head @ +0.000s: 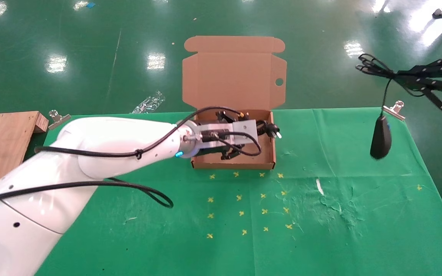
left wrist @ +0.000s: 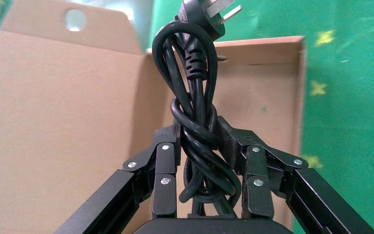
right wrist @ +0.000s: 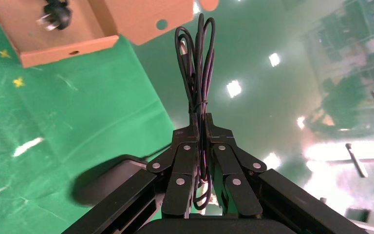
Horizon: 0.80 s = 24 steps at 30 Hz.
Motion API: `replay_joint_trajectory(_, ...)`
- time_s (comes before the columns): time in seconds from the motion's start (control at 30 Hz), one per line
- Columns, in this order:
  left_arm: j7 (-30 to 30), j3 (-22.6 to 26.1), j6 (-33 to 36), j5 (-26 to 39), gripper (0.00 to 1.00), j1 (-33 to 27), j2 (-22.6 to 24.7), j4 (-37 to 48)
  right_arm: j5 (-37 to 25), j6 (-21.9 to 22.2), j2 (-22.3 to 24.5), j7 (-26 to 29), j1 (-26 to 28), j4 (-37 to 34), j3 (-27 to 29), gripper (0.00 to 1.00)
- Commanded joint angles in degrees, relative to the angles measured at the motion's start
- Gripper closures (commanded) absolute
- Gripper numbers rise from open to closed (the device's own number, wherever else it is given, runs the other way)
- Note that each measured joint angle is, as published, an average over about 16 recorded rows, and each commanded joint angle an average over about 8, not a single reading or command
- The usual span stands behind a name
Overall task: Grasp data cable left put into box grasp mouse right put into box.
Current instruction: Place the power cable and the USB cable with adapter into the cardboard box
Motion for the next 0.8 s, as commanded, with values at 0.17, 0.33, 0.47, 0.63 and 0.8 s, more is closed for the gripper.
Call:
replay_joint_trajectory(0.17,-1.61,2.74,-1.30,-0.54,0.00,-0.87,-0.16,0.45,0.76,0.75,-2.00,-1.55,-0.07,-0.23,-0.20,1.00)
replay_joint_trajectory(0.33,-2.58,3.20,-2.50,-0.91,0.00,-1.79,-1.74,0.79,-0.03,1.06,-5.83,-4.46,2.50,-1.77,-1.07,1.00)
replay_joint_trajectory(0.47,-4.78,1.40,-3.76,-0.73,0.00,-2.90,-5.46,0.93,-0.60,0.47,-9.85,-7.11,5.37,-3.98,-2.24,1.00)
replay_joint_trajectory(0.63,-9.46,-2.13,-3.86,-0.66,0.00,-4.18,-12.84,0.49,0.38,-0.95,-14.69,-10.07,7.58,-6.62,-3.61,1.00)
replay_joint_trajectory(0.8,-13.55,-3.80,-1.92,0.82,0.00,-5.18,-18.05,-0.18,1.76,-2.27,-19.60,-12.12,7.27,-8.10,-5.39,1.00)
